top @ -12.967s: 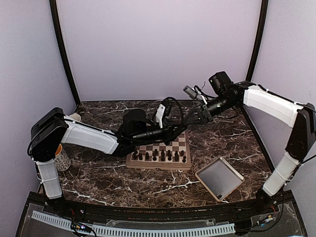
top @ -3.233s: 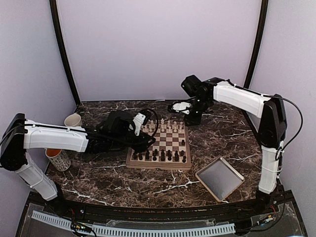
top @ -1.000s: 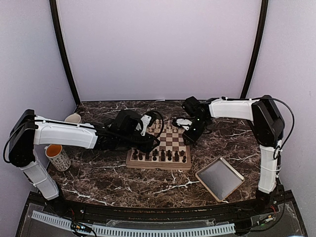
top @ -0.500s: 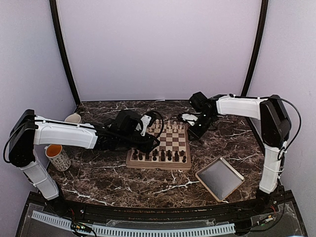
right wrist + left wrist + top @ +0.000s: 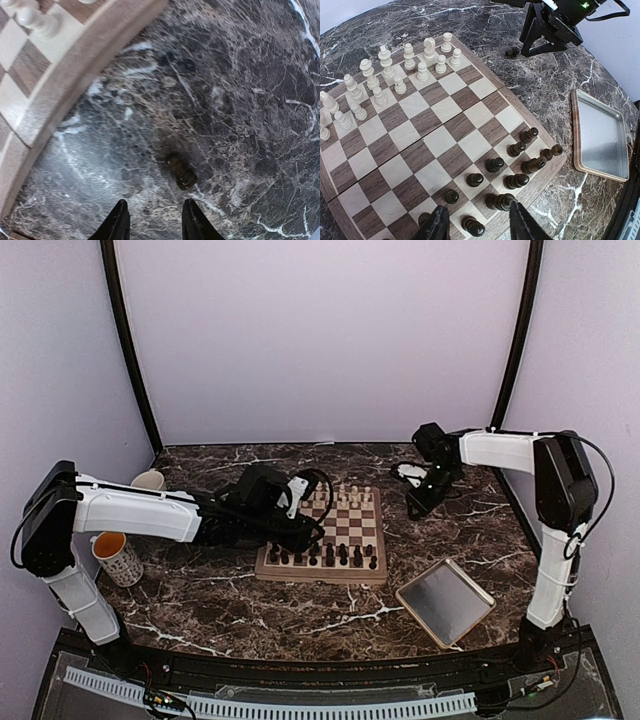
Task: Set up the chess pieces on the board
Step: Pick up the pawn from the center of the board.
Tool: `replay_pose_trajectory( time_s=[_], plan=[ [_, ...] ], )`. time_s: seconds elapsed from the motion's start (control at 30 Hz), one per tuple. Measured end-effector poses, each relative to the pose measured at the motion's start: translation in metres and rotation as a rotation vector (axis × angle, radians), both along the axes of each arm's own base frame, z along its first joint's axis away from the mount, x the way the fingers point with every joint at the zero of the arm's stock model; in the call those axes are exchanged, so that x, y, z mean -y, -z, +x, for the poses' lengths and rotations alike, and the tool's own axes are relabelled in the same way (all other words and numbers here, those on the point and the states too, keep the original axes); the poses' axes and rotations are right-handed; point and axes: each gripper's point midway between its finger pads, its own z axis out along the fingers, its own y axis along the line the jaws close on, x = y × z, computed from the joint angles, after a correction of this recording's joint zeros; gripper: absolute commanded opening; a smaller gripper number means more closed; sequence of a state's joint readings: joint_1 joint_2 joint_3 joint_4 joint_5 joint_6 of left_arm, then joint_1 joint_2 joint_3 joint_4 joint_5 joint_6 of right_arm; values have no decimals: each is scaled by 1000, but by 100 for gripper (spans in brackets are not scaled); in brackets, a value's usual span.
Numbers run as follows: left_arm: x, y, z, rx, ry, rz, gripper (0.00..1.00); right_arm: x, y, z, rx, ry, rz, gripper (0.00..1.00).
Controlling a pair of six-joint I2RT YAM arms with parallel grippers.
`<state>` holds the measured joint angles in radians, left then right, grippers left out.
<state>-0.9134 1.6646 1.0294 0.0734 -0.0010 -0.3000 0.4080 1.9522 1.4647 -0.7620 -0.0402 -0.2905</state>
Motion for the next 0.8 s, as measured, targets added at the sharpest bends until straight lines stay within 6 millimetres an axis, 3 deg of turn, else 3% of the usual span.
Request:
replay_pose_trajectory(
  time_s=[0.27, 0.8],
  plan=[
    [0, 2, 0, -3, 2, 2, 44, 31, 39, 22, -44, -24, -58, 40],
    [0, 10, 0, -9, 7, 23, 44, 5, 39, 66, 21, -199, -24, 44]
  ],
)
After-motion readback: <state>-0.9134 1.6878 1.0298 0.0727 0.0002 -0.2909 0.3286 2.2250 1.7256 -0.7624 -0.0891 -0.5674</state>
